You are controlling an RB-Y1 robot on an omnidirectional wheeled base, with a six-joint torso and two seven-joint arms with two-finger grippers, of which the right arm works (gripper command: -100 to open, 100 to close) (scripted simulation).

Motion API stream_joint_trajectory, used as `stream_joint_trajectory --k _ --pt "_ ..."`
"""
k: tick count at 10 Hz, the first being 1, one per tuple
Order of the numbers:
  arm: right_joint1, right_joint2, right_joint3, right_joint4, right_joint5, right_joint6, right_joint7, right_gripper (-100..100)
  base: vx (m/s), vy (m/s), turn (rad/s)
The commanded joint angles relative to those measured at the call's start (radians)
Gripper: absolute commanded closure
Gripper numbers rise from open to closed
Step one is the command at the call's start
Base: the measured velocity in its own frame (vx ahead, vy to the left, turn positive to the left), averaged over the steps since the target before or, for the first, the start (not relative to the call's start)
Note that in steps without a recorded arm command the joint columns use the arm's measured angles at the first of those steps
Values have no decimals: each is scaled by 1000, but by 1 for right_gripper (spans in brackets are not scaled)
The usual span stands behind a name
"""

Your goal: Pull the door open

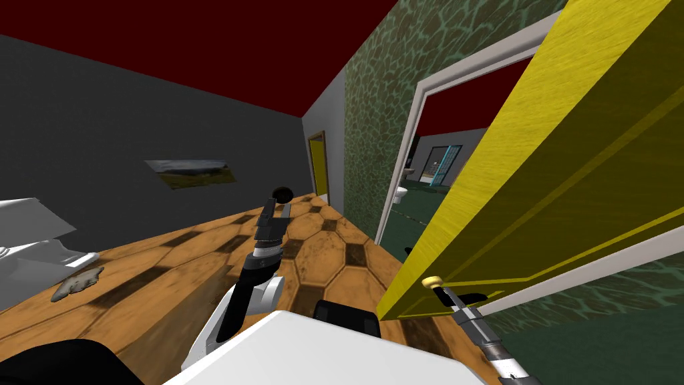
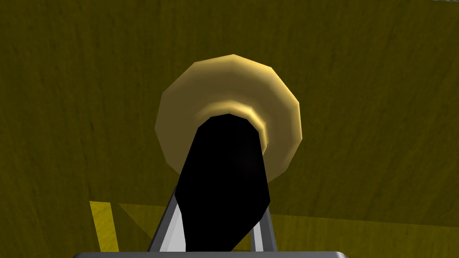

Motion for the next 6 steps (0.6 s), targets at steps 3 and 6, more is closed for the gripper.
stream_joint_trajectory --k 3,6 --pt "21 -3 10 -1 28 -56 -1 100 -179 -99 79" --pt "36 -8 15 0 48 -97 -2 100 -159 -117 72"
